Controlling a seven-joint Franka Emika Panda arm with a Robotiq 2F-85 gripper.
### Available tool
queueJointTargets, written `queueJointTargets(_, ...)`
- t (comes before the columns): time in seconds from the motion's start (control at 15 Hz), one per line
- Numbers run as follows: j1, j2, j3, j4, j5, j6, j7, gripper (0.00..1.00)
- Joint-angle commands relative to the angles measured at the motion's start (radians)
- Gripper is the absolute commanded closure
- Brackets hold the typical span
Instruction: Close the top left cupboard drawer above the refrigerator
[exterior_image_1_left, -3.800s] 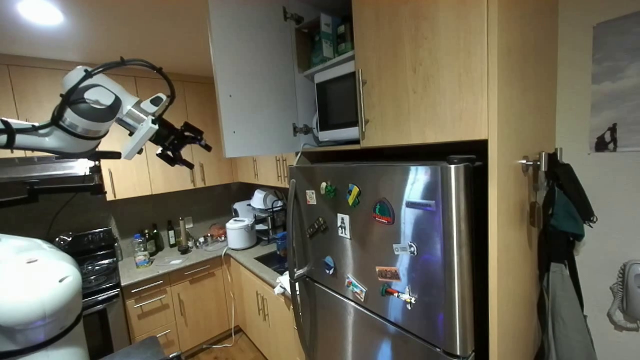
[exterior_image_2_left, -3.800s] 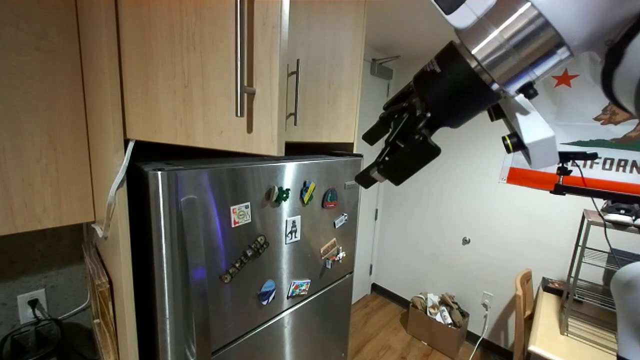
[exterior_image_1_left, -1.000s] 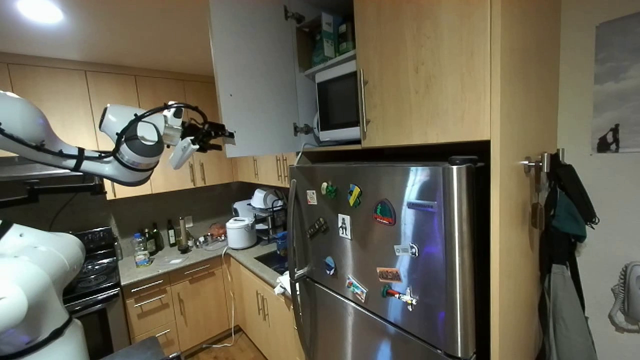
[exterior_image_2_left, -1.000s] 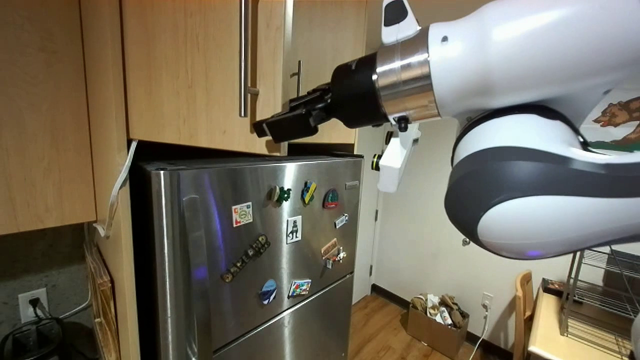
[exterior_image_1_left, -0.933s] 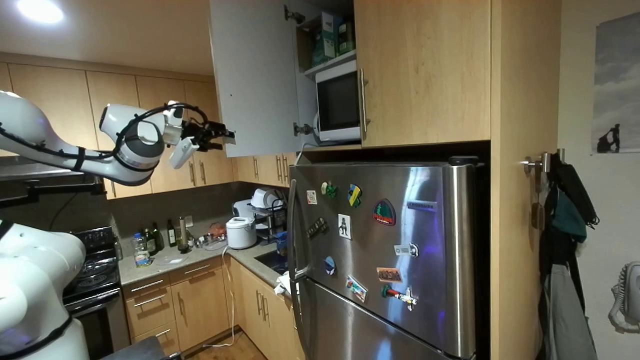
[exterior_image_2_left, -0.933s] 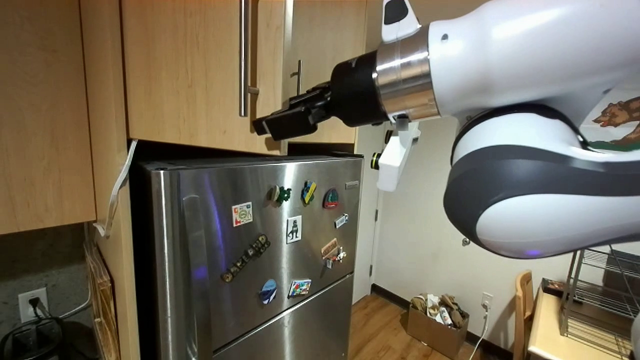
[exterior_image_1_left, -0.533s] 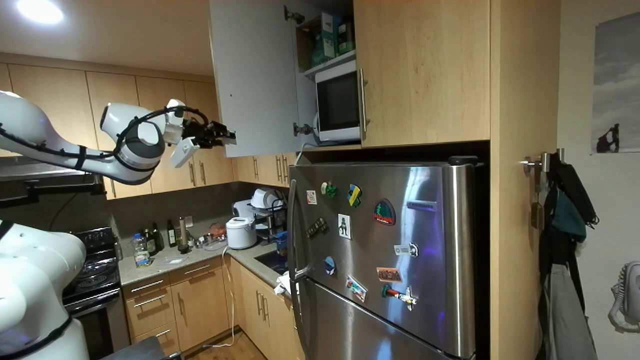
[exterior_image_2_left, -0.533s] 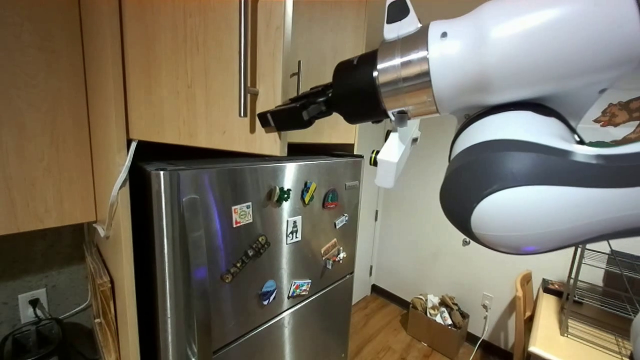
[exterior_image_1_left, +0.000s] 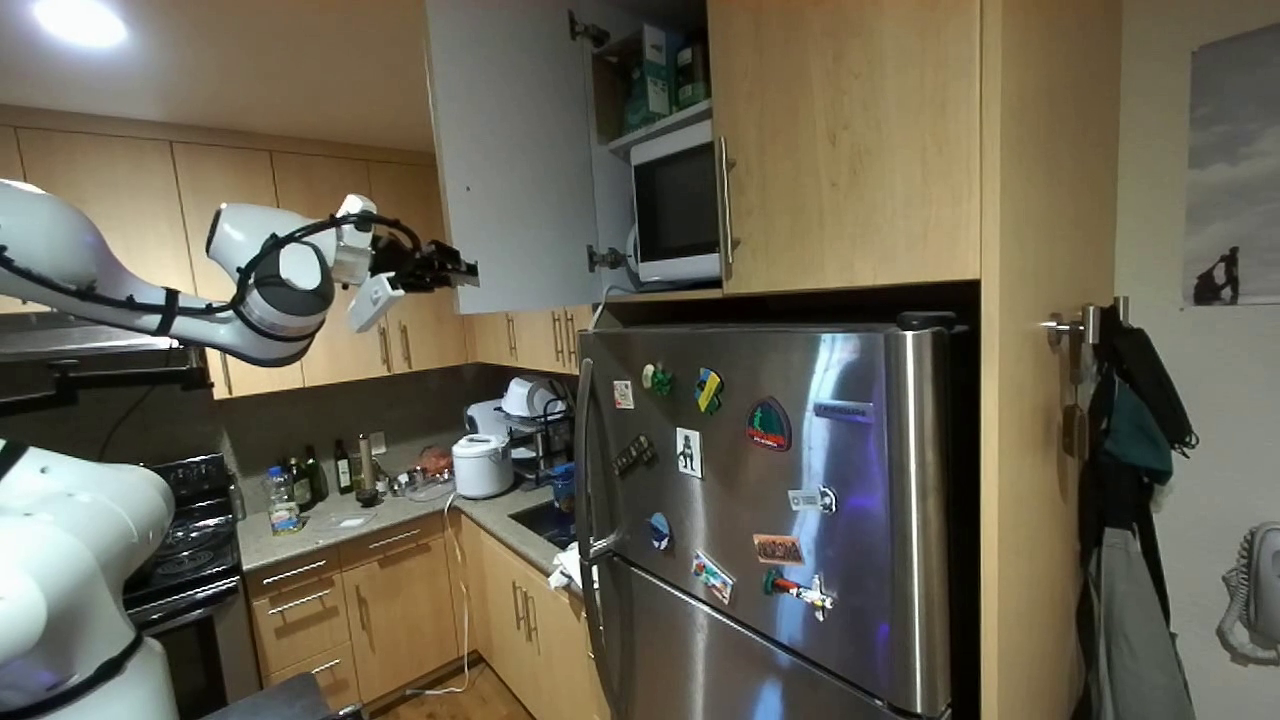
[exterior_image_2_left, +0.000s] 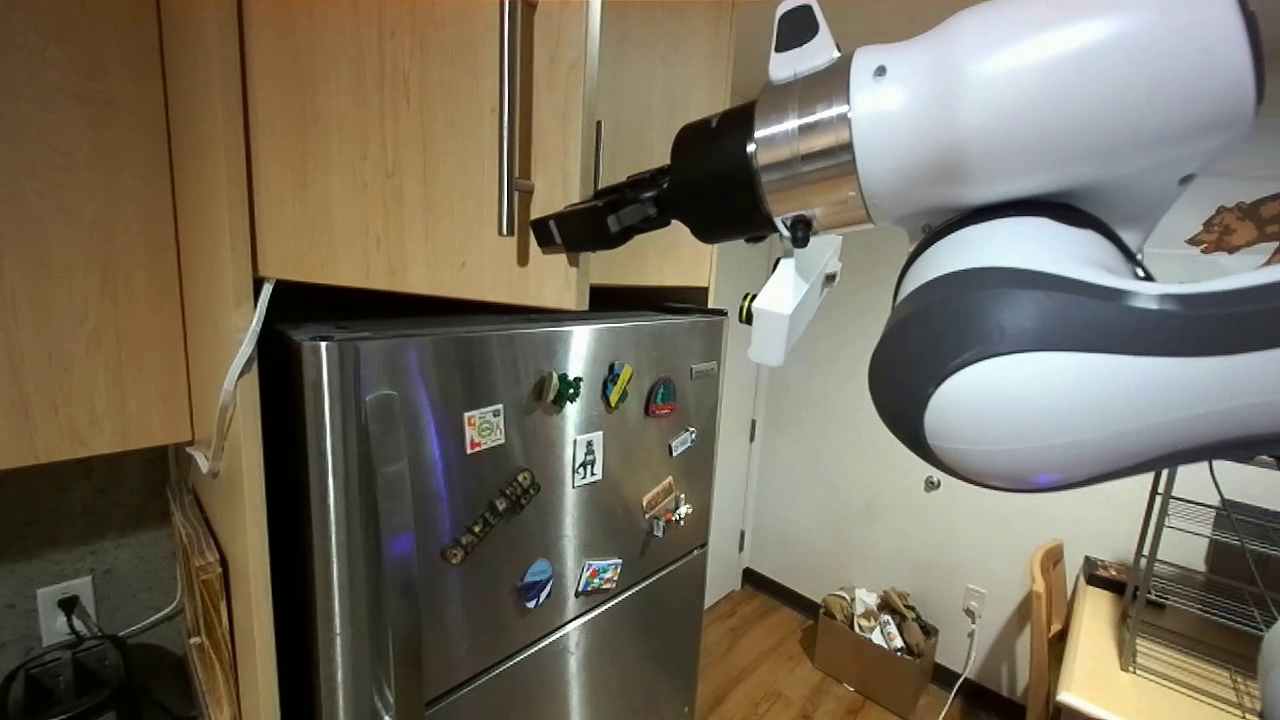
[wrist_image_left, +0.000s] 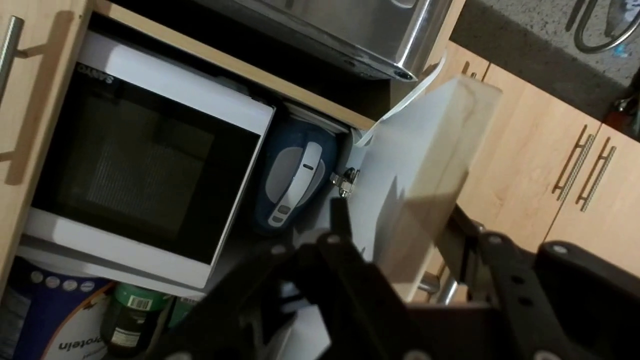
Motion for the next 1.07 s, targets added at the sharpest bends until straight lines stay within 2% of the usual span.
queueJointTargets(0.0, -0.022, 0.013, -0.008, 0.0, 0.016, 0.036, 0.016, 0.48)
queueJointTargets(0.2, -0.033, 0.015, -0.027, -0.004, 0.023, 0.036, 0.016, 0.4)
queueJointTargets(0.6, -0.05, 0.02, -0.072, -0.014, 0.03, 0.037, 0.025, 0.46)
queueJointTargets(1.0, -0.07, 0.028, -0.107, -0.019, 0.034, 0.038, 0.03, 0.44)
